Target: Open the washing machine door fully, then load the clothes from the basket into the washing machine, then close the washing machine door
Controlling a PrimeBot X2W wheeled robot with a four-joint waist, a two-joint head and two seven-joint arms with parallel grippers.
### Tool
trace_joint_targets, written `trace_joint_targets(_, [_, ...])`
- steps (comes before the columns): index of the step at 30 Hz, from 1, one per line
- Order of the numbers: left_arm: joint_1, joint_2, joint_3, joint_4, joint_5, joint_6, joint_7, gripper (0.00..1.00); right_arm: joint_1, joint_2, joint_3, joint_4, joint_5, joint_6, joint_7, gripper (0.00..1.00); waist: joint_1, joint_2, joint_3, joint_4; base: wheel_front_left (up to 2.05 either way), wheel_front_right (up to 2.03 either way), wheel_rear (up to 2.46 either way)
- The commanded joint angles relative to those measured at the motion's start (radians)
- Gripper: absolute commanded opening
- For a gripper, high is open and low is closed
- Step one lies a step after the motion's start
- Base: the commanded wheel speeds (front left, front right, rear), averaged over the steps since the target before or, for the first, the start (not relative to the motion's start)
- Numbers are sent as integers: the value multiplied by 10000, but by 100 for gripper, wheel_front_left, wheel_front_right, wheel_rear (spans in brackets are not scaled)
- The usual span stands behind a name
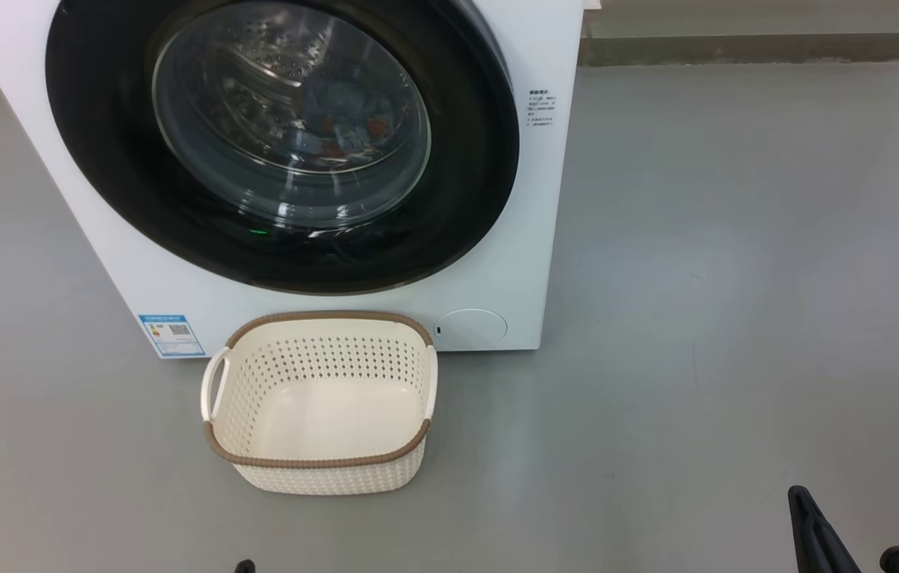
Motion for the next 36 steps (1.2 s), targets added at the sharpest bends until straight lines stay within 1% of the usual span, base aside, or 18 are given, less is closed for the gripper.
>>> trace_joint_targets(1, [-297, 82, 136, -214, -246, -43, 32, 0, -239, -55, 17, -191, 341, -5, 49, 0, -1, 0, 16, -11, 0, 0, 0])
trace_joint_targets(31, [-876, 176, 730, -283, -3237, -174, 862, 0, -946, -103, 132, 262, 3942, -20, 921, 0, -4, 0, 129, -216, 0, 0, 0])
trace_joint_targets(32, [-876, 176, 730, -283, -3237, -174, 862, 0, -946, -103, 132, 262, 3942, -20, 921, 0, -4, 0, 129, -216, 0, 0, 0])
trace_joint_targets(36, [-970, 188, 834, -295, -3729, -195, 1003, 0, -1063, -111, 149, 338, 4538, -22, 1068, 0, -4, 0, 146, -250, 0, 0, 0])
